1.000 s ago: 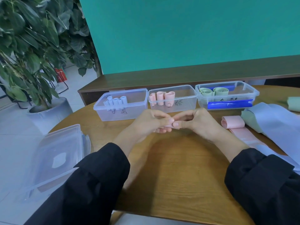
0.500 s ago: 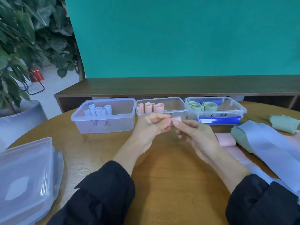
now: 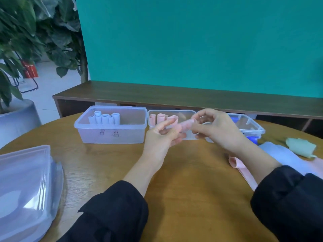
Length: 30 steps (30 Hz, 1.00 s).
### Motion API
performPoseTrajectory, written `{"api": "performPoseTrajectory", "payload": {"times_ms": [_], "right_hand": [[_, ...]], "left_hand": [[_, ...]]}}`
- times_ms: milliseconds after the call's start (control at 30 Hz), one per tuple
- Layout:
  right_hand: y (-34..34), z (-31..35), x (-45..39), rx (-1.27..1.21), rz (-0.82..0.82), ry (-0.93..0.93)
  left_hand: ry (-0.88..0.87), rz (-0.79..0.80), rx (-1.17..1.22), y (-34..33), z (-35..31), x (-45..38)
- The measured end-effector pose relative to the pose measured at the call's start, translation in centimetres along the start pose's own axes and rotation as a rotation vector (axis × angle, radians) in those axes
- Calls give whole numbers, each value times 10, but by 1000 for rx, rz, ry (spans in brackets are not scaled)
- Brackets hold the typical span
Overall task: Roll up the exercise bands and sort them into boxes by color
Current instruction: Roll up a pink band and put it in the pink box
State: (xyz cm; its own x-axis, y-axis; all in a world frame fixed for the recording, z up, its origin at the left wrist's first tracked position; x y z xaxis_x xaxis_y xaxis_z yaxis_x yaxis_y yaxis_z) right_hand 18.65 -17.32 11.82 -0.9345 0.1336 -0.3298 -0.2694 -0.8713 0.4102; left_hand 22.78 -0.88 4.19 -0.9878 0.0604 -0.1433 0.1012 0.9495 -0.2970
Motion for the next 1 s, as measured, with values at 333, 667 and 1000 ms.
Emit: {"api": "performPoseTrajectory", "payload": {"times_ms": [333,667,1000], "right_hand": [[-44,7,-97,420,60,178],[-123,-4,-126,649,297,295],[-138,-7,-126,666,303,292]], "left_hand": [[-157,-547,-94,39,-4,4],[-134,-749,-48,53,-7,6],[-151,-741,15,51,-15,12]]}}
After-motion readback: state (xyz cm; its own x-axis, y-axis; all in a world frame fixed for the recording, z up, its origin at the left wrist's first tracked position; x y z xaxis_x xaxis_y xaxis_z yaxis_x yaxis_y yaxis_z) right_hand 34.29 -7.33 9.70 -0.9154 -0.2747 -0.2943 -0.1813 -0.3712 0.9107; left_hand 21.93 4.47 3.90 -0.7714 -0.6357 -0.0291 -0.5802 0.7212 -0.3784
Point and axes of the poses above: each hand's wrist, its own x-axis away from the middle knuckle, its own y-axis out of the back of the hand, z = x × y, the point moved 6 cm from there along -x, towards the middle knuckle, and after that the axes turned 5 degrees about -z, right-handed, at the moved point
